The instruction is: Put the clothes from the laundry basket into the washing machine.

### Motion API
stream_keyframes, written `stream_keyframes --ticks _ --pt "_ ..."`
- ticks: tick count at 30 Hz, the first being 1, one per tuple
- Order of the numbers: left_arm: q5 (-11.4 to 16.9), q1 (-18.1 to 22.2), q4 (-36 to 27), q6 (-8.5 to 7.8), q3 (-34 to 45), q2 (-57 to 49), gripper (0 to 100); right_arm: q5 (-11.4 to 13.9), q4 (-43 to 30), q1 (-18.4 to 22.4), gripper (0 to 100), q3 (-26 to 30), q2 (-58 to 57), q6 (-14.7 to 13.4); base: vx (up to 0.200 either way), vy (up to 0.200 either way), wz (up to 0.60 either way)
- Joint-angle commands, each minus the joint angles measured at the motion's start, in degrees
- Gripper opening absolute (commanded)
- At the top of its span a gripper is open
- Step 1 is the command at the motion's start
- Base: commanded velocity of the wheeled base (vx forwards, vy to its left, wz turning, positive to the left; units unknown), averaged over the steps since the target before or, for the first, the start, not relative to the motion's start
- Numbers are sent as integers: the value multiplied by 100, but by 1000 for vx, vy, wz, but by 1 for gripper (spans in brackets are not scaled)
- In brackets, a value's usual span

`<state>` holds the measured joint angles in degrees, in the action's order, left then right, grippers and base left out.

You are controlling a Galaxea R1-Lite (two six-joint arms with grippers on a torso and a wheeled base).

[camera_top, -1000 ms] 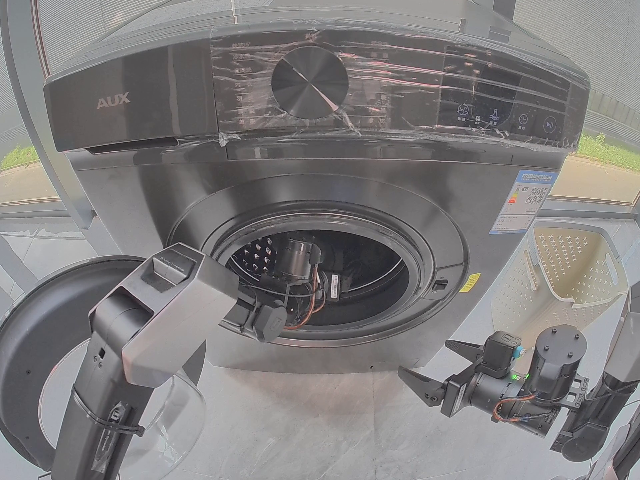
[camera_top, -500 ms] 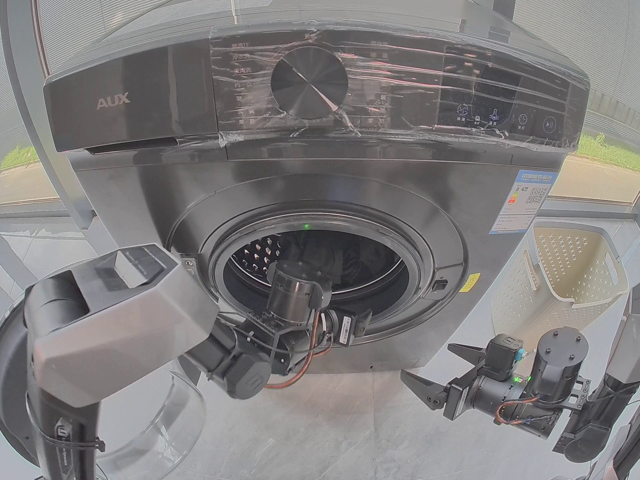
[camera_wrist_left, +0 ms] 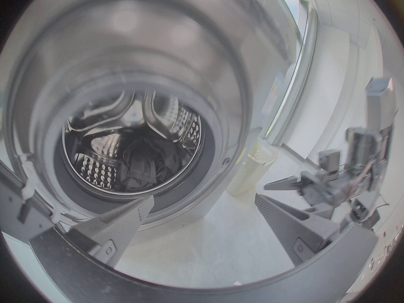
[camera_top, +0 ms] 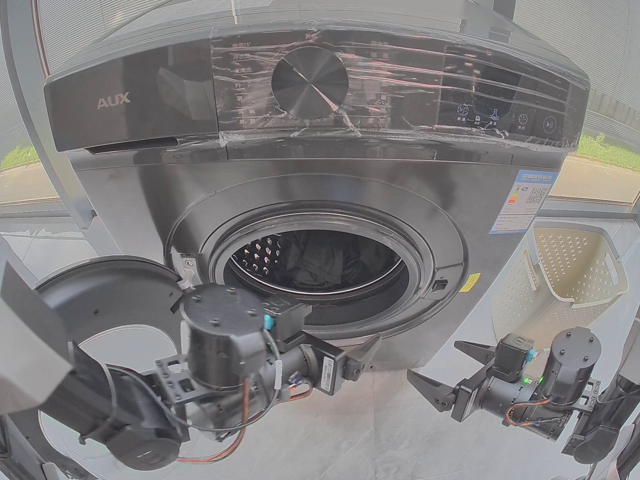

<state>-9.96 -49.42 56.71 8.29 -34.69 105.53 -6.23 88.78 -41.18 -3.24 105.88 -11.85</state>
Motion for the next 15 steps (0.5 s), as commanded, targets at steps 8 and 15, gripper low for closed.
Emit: stream_keyframes --ticks 8,15 --pt "-85 495 165 182 1817 -2599 100 -537 -19 462 100 272 -1737 227 0 0 0" --pt "-894 829 332 138 2037 -3083 100 -493 -599 1007 100 324 -2625 438 0 0 0"
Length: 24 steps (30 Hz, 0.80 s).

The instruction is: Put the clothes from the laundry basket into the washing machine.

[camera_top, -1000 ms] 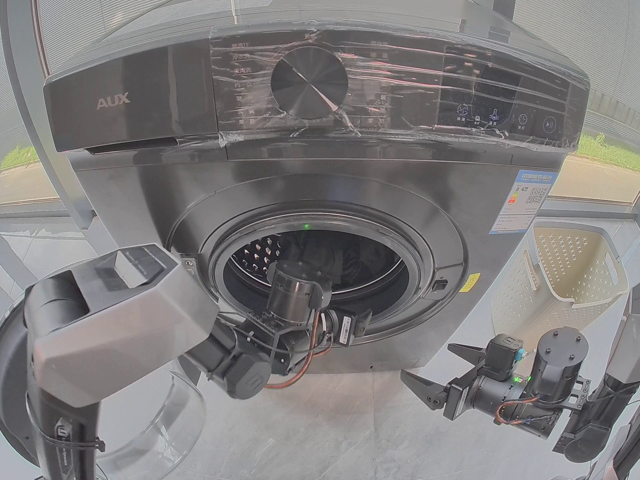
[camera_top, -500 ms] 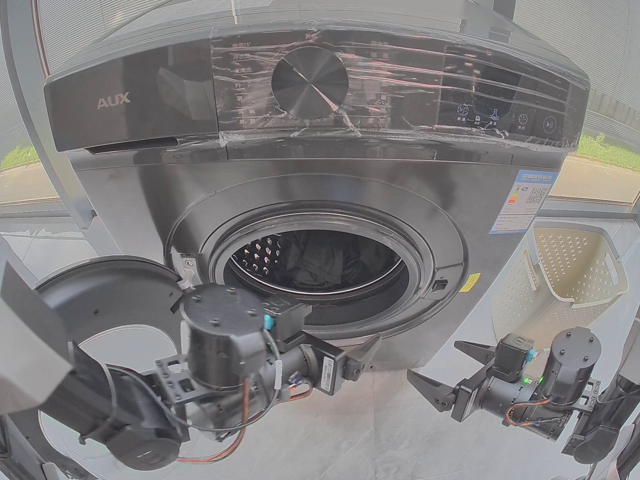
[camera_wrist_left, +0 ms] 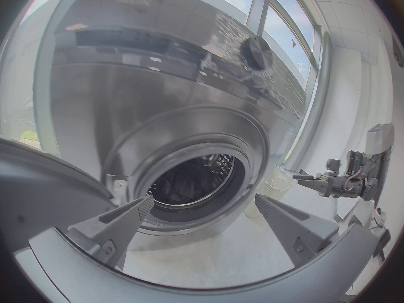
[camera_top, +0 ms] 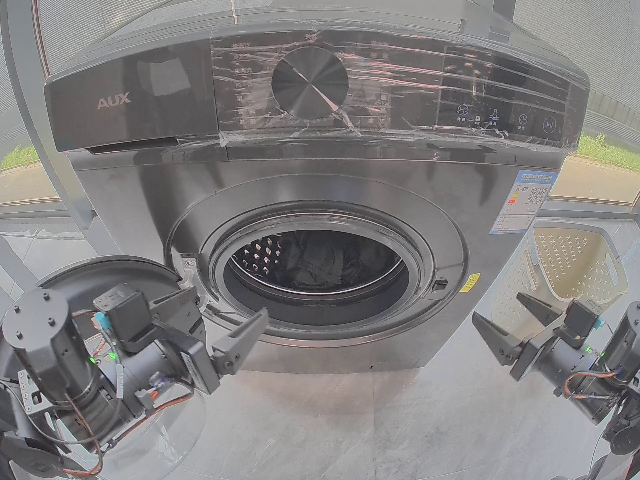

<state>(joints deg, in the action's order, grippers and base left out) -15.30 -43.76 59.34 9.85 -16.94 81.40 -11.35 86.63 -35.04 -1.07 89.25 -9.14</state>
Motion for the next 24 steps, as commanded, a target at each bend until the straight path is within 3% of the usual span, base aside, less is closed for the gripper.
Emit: stream_keyframes --ticks 1,4,10,17,20,24 --pt "-377 281 60 -9 297 -792 100 28 -524 436 100 107 -1050 220 0 0 0" --pt "-360 439 -19 -36 526 -1293 100 28 -876 656 100 107 -1217 264 0 0 0" --pt "-360 606 -90 -405 877 -1970 100 36 -1104 735 100 107 -1691 308 -167 0 0" --pt "-369 790 -670 -475 1018 -2629 100 36 -2712 770 100 107 -2851 167 -200 0 0" --pt "-351 1063 -846 -765 1299 -2972 100 36 -3521 1113 100 107 -3423 194 -200 0 0" --pt "-210 1415 -854 -994 1598 -3341 100 45 -4031 1526 100 107 -3976 308 -150 0 0"
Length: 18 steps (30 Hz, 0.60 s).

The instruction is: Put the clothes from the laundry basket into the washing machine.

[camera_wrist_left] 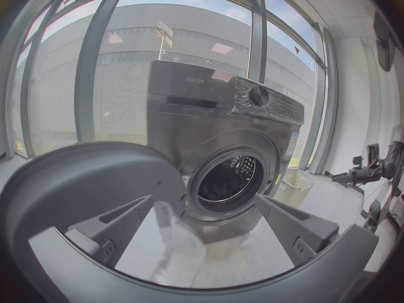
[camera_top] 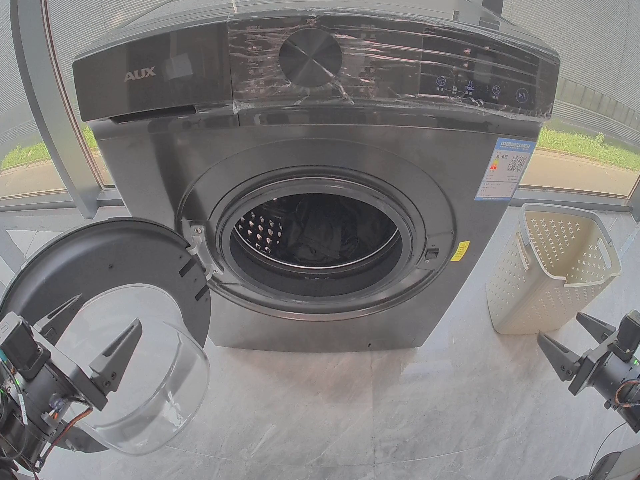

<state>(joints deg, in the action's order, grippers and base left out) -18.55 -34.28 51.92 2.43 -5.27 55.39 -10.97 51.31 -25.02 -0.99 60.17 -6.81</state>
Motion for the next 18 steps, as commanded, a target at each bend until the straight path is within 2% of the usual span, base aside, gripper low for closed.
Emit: stream_keyframes --ticks 1,2,3,4,5,11,15,18 --pt "185 545 -112 -251 491 -855 100 7 -552 621 100 99 -1148 110 0 0 0" --pt "185 545 -112 -251 491 -855 100 7 -552 621 100 99 -1148 110 0 0 0" --pt "344 739 -226 -243 527 -1136 100 -1 -666 796 100 99 -1350 145 0 0 0" --pt "388 826 -340 -225 527 -1259 100 -1 -736 867 100 99 -1465 145 0 0 0" --pt "405 932 -499 -190 527 -1382 100 7 -807 963 100 99 -1579 154 0 0 0" --pt "432 1442 -1202 -190 527 -1936 100 25 -1229 1341 100 99 -2220 304 -200 0 0" --pt "440 1740 -1694 -120 527 -2454 100 51 -1528 1544 100 99 -2669 295 0 0 0" --pt "440 2031 -2292 -128 527 -3035 100 350 -1967 1746 100 99 -3319 365 0 0 0"
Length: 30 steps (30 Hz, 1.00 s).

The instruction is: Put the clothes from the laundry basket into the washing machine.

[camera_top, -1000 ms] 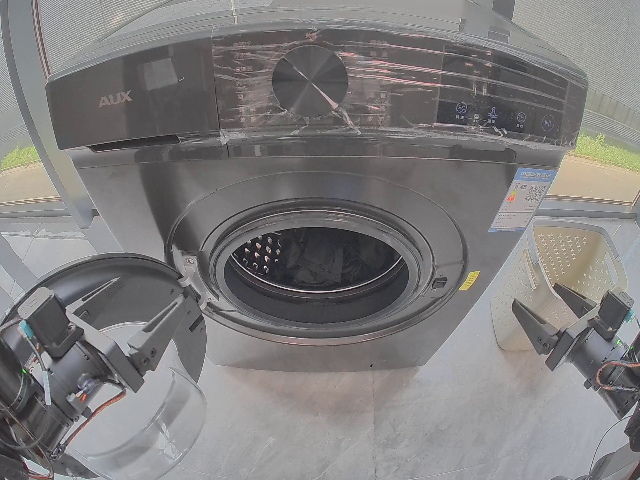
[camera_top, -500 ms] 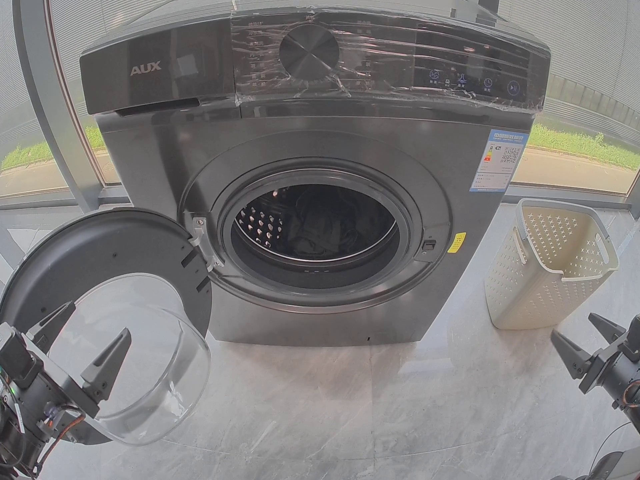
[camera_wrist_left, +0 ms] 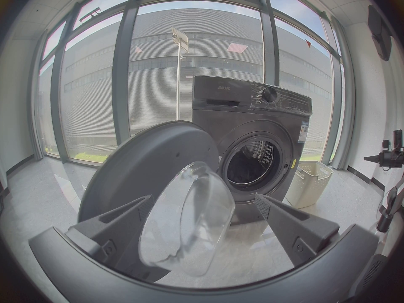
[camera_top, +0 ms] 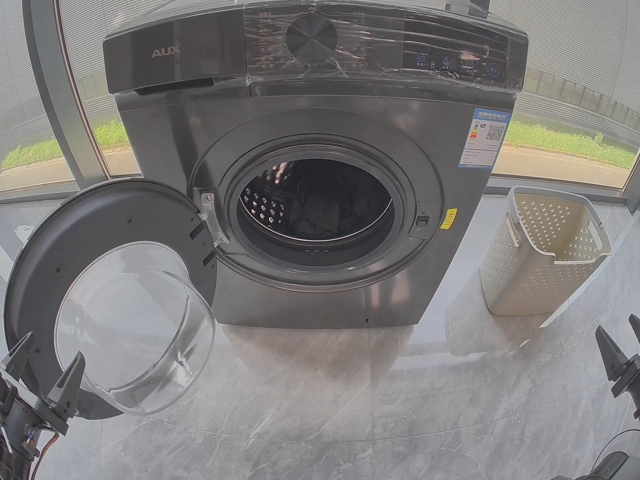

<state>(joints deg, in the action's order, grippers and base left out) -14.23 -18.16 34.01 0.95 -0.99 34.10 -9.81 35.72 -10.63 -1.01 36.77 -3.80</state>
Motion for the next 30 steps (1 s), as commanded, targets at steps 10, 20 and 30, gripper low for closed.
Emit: stream_keyframes --ticks 10,20,30 --pt "333 718 -2179 151 99 -2311 100 1438 -3378 958 100 84 -3677 301 0 0 0" --pt "87 955 -2804 98 99 -2882 100 955 -3537 1037 100 101 -3677 407 0 0 0" --pt "1133 1799 -3155 -42 81 -3410 100 973 -3537 1028 100 101 -3677 407 0 0 0"
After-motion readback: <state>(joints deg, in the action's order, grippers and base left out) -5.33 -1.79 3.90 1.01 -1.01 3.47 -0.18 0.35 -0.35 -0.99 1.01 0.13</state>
